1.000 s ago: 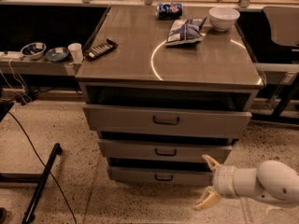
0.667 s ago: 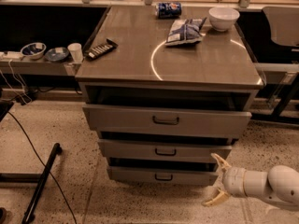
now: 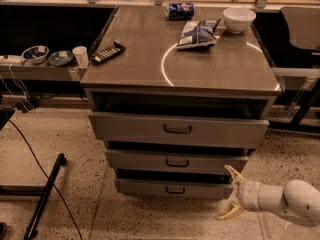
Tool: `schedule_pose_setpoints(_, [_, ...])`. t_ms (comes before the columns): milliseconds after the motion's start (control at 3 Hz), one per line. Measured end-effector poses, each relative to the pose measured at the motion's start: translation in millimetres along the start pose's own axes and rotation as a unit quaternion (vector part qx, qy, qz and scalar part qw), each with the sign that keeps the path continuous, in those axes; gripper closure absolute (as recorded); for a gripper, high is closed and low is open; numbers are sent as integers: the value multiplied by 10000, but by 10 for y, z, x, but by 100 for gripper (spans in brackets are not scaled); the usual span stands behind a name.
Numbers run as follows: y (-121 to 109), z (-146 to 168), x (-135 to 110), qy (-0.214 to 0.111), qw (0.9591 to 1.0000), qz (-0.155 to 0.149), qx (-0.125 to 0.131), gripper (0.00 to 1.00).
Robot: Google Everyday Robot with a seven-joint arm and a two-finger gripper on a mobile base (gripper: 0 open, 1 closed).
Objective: Open bottom drawer
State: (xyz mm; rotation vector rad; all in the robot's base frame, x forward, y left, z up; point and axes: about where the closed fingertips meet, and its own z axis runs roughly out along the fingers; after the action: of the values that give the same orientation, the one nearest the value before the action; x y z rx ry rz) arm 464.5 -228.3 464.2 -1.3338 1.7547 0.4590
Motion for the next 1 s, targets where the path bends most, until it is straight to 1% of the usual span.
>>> schedule_pose_setpoints(333, [4,158,281,504,9977,-267,-360,0])
schedule_pose_setpoints(667, [38,359,906,1260,9847,-643,-1019,0])
schedule_pose_setpoints(1000, [99,469,1465,1618,9721,-791,-1503,0])
